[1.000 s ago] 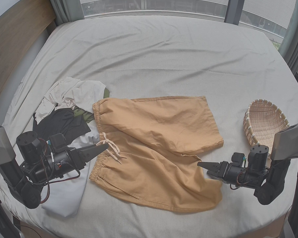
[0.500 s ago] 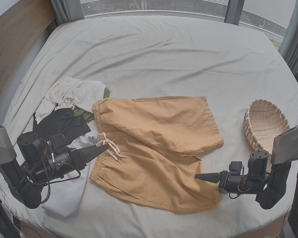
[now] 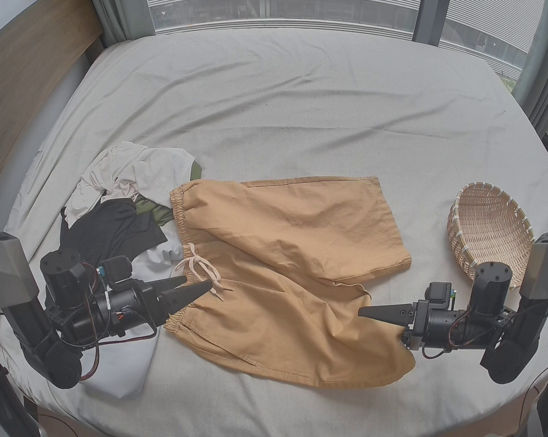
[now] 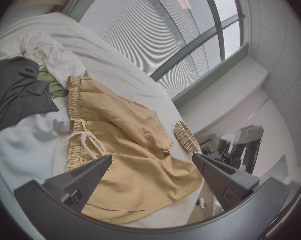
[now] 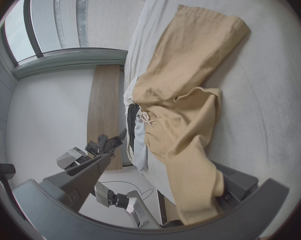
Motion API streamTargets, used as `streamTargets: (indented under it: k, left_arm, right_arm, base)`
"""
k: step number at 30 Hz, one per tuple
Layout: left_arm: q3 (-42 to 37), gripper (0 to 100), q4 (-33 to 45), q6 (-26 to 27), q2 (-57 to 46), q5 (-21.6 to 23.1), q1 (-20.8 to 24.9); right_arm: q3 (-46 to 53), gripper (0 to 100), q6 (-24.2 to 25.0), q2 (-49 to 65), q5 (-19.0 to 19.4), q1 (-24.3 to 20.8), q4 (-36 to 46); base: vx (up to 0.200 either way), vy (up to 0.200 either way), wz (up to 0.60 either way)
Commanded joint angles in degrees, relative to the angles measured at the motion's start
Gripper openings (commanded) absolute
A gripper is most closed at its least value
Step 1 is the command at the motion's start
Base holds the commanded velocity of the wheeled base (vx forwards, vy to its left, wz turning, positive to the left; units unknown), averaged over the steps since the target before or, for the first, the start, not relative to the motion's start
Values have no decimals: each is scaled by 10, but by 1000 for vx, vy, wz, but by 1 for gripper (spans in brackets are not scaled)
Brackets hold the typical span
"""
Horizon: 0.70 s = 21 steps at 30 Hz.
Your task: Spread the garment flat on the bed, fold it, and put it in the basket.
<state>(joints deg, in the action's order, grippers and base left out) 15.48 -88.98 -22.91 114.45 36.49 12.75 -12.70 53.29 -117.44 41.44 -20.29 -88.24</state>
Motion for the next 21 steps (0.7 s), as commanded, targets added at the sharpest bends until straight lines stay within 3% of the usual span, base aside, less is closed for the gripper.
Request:
streamTargets:
  k: [1, 12, 18, 21]
  left_arm:
    - [-3, 100, -2, 32, 32, -1, -1]
    - [-2, 100, -2, 35, 34, -4, -1]
    - [-2, 100, -2, 35, 35, -4, 0]
    - [-2, 100, -2, 35, 35, -4, -1]
  right_arm:
    - [-4, 100, -1, 25, -14, 17, -1]
    - [-35, 100, -2, 9, -34, 58, -1]
    - [-34, 100, -33, -13, -36, 73, -1]
    - [-33, 100, -49, -23, -59, 85, -1]
  base:
    - [0, 0, 0]
    - [0, 0, 0]
    - [0, 0, 0]
    - [0, 0, 0]
